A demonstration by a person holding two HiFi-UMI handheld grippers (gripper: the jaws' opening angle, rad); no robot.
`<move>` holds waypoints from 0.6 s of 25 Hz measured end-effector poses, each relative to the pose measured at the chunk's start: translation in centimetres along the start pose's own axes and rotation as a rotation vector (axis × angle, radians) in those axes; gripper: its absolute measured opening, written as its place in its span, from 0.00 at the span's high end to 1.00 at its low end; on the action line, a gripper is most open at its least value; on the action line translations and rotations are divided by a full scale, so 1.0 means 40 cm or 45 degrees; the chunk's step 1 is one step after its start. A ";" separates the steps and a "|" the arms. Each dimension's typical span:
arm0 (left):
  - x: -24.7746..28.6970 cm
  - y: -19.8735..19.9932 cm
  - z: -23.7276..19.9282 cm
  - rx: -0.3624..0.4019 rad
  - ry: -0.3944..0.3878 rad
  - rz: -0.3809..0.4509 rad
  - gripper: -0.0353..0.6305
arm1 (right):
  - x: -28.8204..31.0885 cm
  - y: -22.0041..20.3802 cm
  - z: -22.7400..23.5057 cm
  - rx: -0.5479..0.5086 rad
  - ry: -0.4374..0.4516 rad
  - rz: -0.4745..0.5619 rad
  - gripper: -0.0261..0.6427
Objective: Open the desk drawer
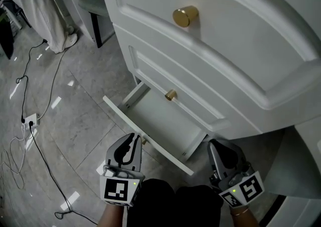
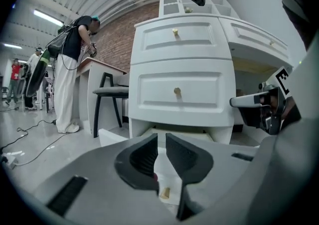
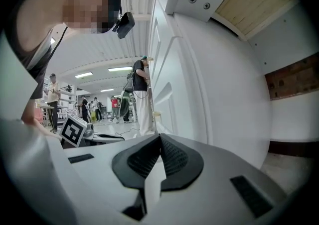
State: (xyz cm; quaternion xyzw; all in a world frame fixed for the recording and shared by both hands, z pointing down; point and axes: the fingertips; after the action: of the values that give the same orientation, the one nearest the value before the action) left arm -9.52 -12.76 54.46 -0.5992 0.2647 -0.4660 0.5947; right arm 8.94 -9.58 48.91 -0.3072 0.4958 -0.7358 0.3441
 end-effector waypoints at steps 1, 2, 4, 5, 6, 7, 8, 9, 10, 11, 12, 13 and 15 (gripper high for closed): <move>0.002 0.010 -0.002 -0.003 0.005 0.006 0.86 | -0.001 0.008 -0.001 0.005 0.007 0.011 0.95; 0.003 0.019 -0.003 -0.007 0.008 0.012 0.86 | -0.002 0.015 -0.003 0.008 0.013 0.022 0.95; 0.001 0.036 -0.005 -0.012 0.009 0.024 0.86 | -0.001 0.027 -0.008 0.008 0.022 0.039 0.95; 0.001 0.045 -0.006 -0.014 0.009 0.032 0.86 | 0.000 0.033 -0.011 0.006 0.025 0.046 0.95; 0.000 0.055 -0.006 -0.016 0.008 0.040 0.88 | 0.001 0.039 -0.014 0.002 0.027 0.053 0.95; 0.000 0.066 -0.006 -0.017 0.007 0.050 0.88 | 0.001 0.046 -0.019 -0.001 0.030 0.060 0.95; 0.000 0.078 -0.007 -0.017 0.006 0.061 0.88 | 0.001 0.053 -0.024 -0.004 0.032 0.067 0.95; -0.001 0.090 -0.007 -0.017 0.005 0.074 0.89 | 0.000 0.061 -0.029 -0.009 0.033 0.074 0.95; -0.002 0.101 -0.007 -0.016 0.005 0.088 0.89 | -0.002 0.068 -0.034 -0.014 0.034 0.079 0.95; -0.003 0.113 -0.008 -0.015 0.005 0.101 0.90 | -0.004 0.076 -0.039 -0.019 0.034 0.084 0.95; -0.004 0.123 -0.009 -0.014 0.005 0.113 0.90 | -0.005 0.084 -0.043 -0.025 0.035 0.088 0.95; -0.005 0.132 -0.009 -0.014 0.005 0.123 0.90 | -0.005 0.090 -0.047 -0.032 0.037 0.091 0.95; -0.007 0.146 -0.010 -0.013 0.002 0.139 0.91 | -0.004 0.096 -0.054 -0.050 0.043 0.086 0.95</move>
State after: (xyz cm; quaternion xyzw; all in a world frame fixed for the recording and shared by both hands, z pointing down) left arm -8.61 -13.59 48.74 -0.5867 0.2999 -0.4318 0.6159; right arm 8.08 -9.39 44.58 -0.2845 0.5258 -0.7191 0.3541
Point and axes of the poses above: the fingertips, and each gripper's own axes: x forward along the fingers, z to its right, y out of its top, and after that the axes turned 11 degrees about x, right-handed
